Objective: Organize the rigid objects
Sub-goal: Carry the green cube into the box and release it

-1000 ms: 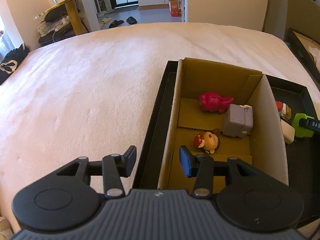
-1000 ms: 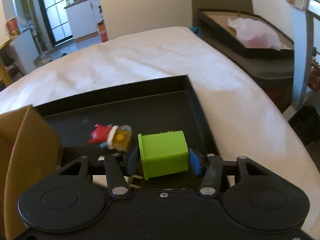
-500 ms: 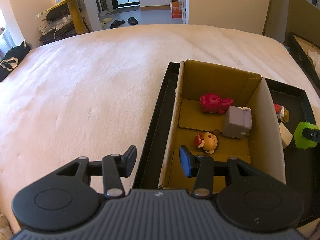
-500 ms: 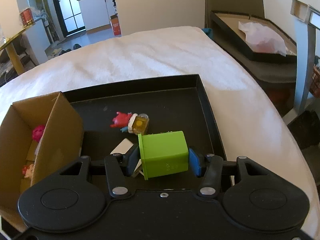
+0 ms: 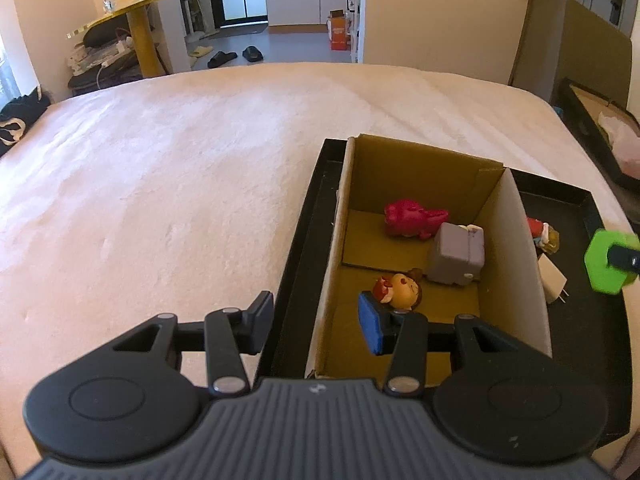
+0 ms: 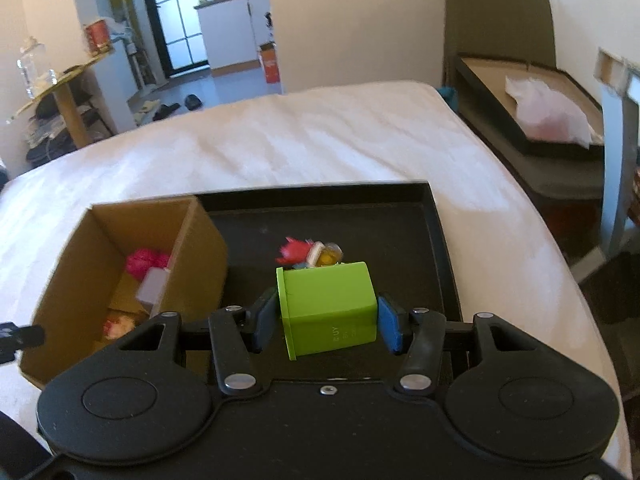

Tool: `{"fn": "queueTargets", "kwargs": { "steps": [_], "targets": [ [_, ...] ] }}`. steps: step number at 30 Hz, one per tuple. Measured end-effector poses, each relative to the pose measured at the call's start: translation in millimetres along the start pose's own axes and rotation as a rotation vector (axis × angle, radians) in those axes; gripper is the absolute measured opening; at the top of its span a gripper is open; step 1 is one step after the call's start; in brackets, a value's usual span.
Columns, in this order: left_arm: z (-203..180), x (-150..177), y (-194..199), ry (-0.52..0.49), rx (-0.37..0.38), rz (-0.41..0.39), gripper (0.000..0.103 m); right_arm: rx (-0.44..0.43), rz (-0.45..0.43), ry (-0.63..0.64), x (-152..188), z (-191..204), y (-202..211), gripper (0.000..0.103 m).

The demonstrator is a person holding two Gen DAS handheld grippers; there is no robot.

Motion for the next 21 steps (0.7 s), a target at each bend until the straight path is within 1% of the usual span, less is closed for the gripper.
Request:
{"fn": "queueTargets", "kwargs": {
  "steps": [2,7,10,12,14,15,16,17,18,21],
  "targets": [
    [1,0,0,0.008,0.013,-0.001,0.042,-0.015,-0.017,0.011,-10,9,5,0.051],
    [0,1,-2,0.011,0.041,0.005,0.042,-0.064,-0.044,0.049,-29,40,15,0.051],
    [2,3,-5,0.019,0.048,0.023,0.040,-0.090,-0.064,0.077,-37,62,18,0.051],
    [3,5,-9,0.026,0.055,0.041,0.037,-0.113,-0.063,0.083,-40,75,18,0.051],
    [3,8,-11,0.031,0.067,0.057,0.027,-0.131,-0.055,0.094,-41,88,16,0.051],
    [3,9,-13,0.032,0.069,0.068,0.025,-0.136,-0.051,0.101,-41,93,14,0.051],
    [3,10,-15,0.033,0.075,0.079,0.021,-0.142,-0.043,0.108,-40,99,12,0.051],
    [3,11,-16,0.033,0.081,0.089,0.015,-0.146,-0.037,0.110,-39,104,10,0.051],
    [3,12,-18,0.036,0.088,0.098,0.011,-0.153,-0.027,0.108,-37,108,7,0.051],
    [4,13,-20,0.042,0.093,0.104,0.010,-0.161,0.003,0.115,-31,117,1,0.051]
  ]
}}
Point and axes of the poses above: each gripper's, at about its wrist camera, not at the fingertips, and y roughly against the way its jaws point, z to its left, x to its underside, the point moved 10 cm from there along -y, roughly the way its jaws point, and after that the axes turned 2 degrees about -z, right-handed, at the moved point
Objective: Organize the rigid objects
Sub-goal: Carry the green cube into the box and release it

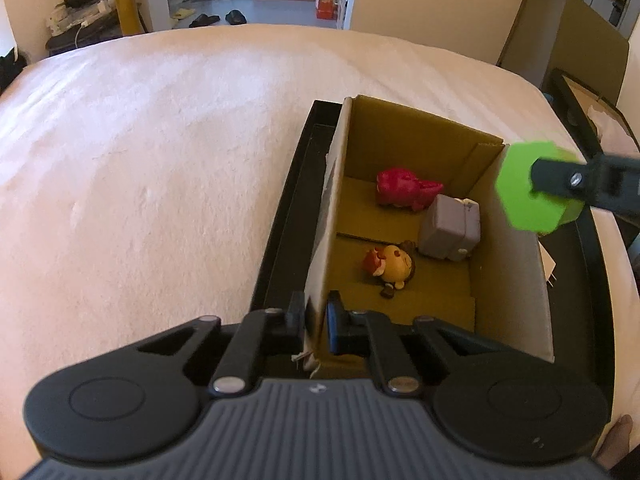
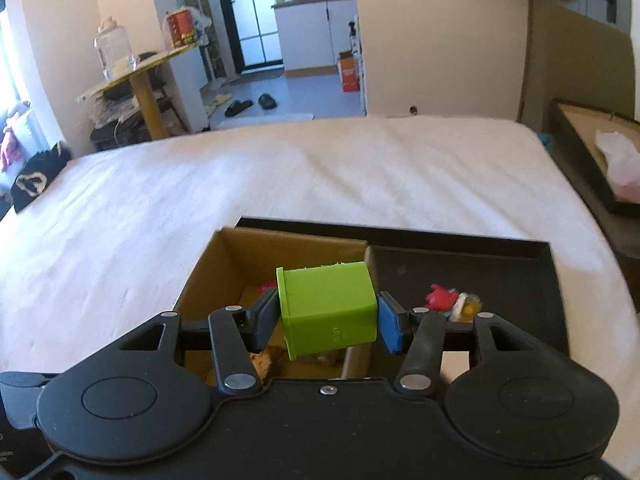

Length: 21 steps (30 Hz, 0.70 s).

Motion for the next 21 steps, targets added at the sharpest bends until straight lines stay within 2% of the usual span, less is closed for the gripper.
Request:
{"fn": "queueTargets", "kwargs": {
  "steps": [14,21],
  "targets": [
    [4,0,-1,0.023,0.042,-0.004,0.010,-0.025,0.079,-0.007,13,33,-23,0.051],
    [5,0,-1,0.030,0.052,-0.007,0.011,-0.071,0.061,-0.055,1,53,-31,0.055]
  ]
}}
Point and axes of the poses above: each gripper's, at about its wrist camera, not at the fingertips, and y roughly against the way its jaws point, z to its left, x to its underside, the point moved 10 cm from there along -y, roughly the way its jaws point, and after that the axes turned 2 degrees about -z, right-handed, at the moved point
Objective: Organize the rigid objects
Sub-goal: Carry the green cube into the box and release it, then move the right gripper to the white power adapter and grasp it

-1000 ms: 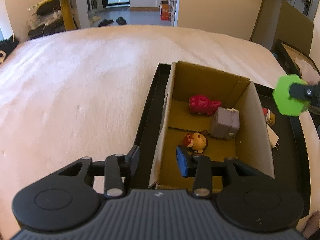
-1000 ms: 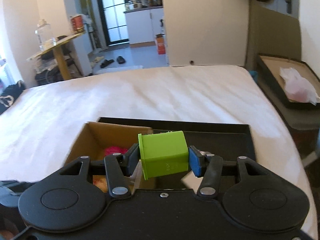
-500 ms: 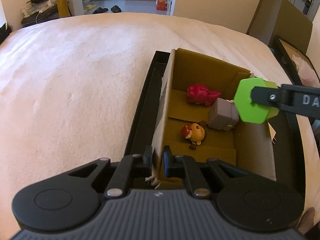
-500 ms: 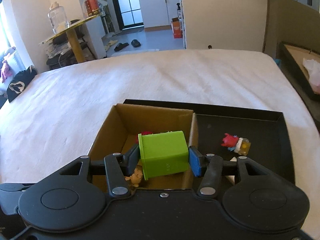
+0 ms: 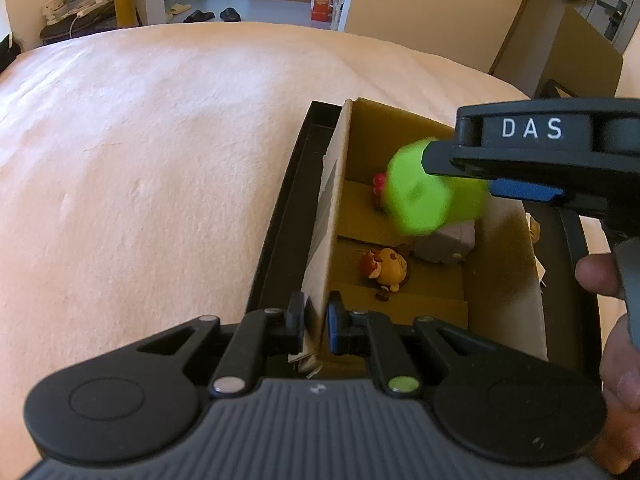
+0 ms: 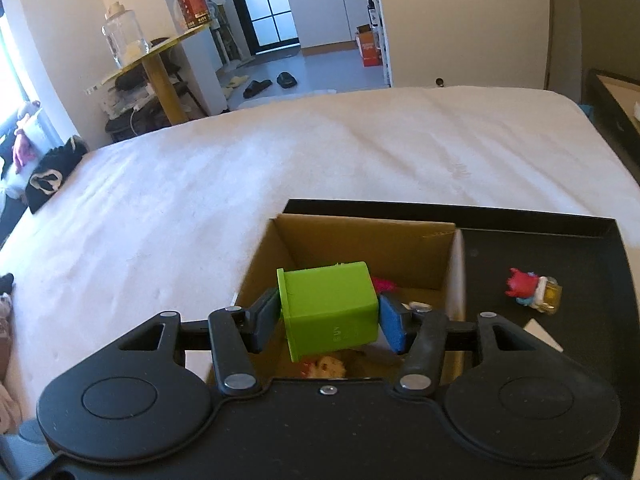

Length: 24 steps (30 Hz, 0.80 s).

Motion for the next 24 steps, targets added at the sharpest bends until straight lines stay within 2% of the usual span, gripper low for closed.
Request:
{"fn": "queueTargets", "kwargs": {
  "steps": [6,15,24],
  "targets": [
    [0,0,0,0.001,-0.003,-0.002,0.011,0.025,-0.003,-0.018,3,-19,14,0.055],
    [-2,1,0,-0.021,-0.022,-0.003,0.011,0.091,-0.067,-0.049,8,-69,52,0.055],
    [-6,1,5,-0.057,-0.064,-0.019,0.011,0.153,-0.043,-0.104,32,-119,59,0.054]
  ]
}}
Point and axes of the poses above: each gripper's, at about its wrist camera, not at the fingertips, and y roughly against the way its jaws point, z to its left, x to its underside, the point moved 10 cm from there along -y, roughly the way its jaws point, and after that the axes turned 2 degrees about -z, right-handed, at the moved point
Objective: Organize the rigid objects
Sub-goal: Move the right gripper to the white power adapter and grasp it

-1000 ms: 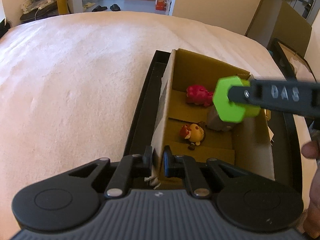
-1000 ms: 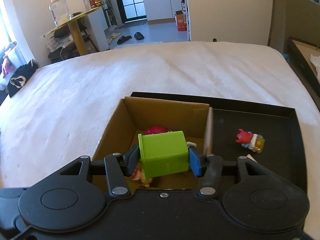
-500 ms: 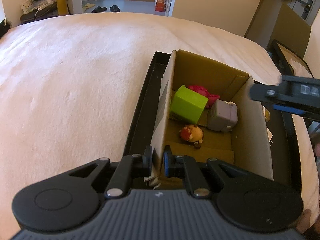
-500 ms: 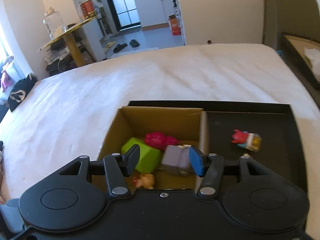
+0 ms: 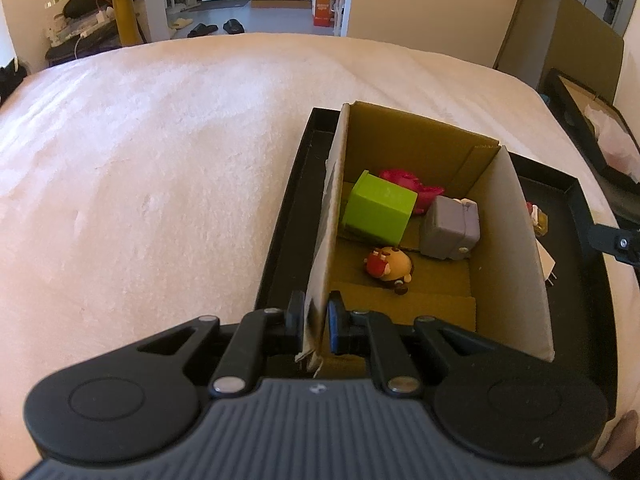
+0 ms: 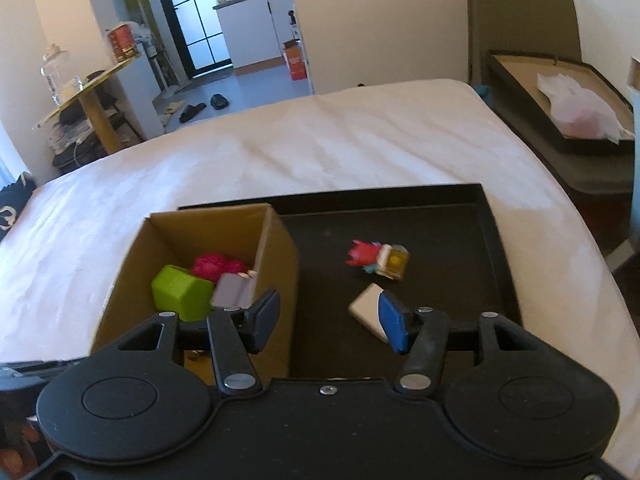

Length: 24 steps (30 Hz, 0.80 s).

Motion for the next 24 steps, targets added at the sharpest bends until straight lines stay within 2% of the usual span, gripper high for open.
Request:
{"fn": "queueTargets", "kwargs": {
  "steps": [7,11,17,20,24],
  "targets": [
    [-2,0,2,-0.020,-0.027,-0.002,0.011,0.002,0.009,-0.021,8,-23,-2,0.054],
    [-1,1,2,-0.024,-0.050,0.008,0.015,-0.004,0.019,-0.047,12,-31,-7,0.054],
    [4,0,4,-0.006,-0.088,0.001,0.034,-0.017,0.046,-0.046,24,-37,-21,0.056],
    [2,0,5,-0.016,-0.101,0.000,0.038,-0.007,0.037,-0.022,26,-37,-27,0.061],
    [-1,0,5,-0.045,-0.132,-0.006,0.039,-0.013,0.042,-0.022,30,-38,-38,0.061]
  ]
}}
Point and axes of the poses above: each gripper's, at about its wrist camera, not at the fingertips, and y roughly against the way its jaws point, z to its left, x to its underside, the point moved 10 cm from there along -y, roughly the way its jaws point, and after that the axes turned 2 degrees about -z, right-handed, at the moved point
